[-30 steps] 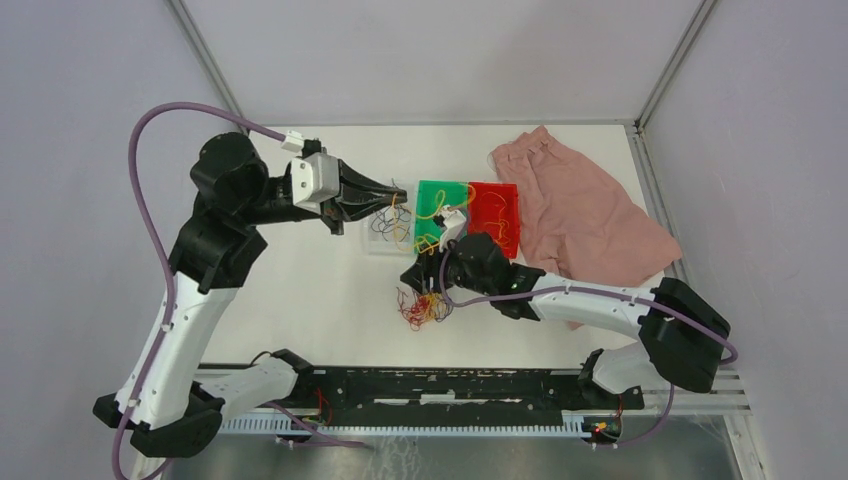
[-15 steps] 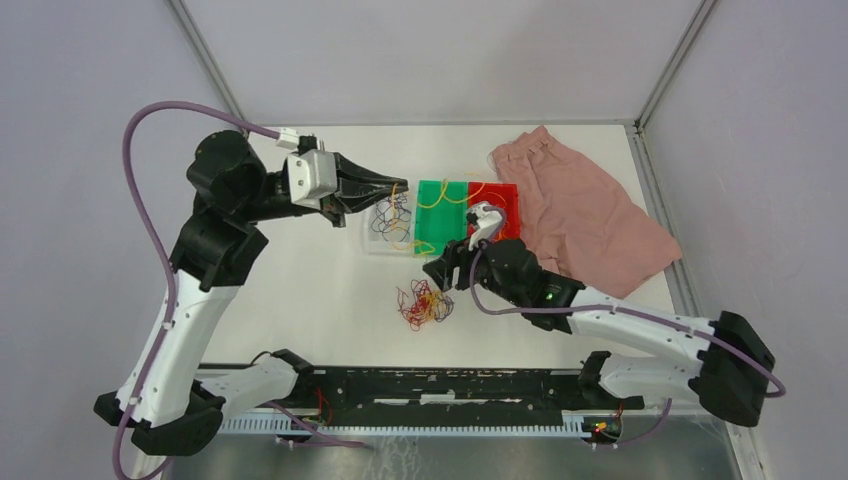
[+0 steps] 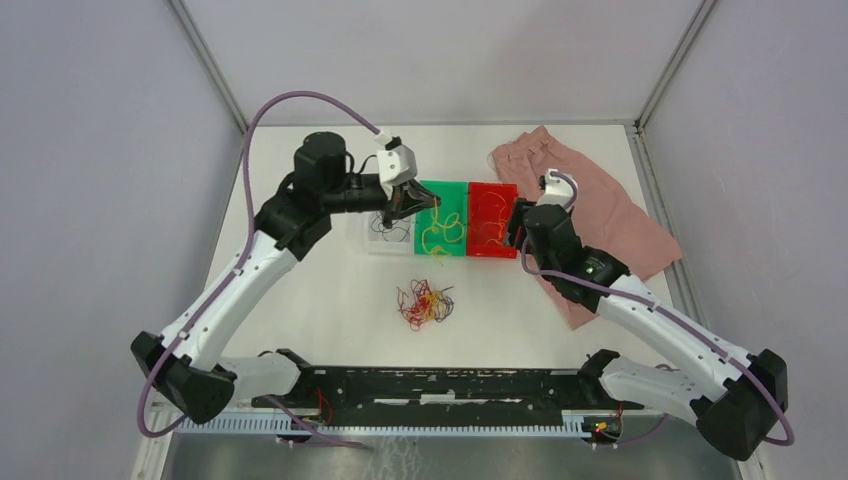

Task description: Untangle the cables

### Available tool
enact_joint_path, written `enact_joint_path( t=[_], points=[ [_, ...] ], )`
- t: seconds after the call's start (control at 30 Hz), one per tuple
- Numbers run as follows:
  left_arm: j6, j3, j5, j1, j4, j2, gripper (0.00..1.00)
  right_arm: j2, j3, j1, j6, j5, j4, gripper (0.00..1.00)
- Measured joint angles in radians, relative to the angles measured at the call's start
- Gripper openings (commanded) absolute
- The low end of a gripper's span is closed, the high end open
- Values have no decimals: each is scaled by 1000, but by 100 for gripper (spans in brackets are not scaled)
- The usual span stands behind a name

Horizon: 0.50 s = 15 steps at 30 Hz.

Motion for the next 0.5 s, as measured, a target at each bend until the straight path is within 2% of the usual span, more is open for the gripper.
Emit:
enact_joint_path(
  t=[0.3, 0.5],
  points=[
    [-5, 56, -111, -52, 52, 279, 3, -6, -23, -155, 39, 49, -89, 66],
    [-24, 174, -163, -71, 66, 466, 3, -3, -27, -216, 47, 45, -81, 65]
  ],
)
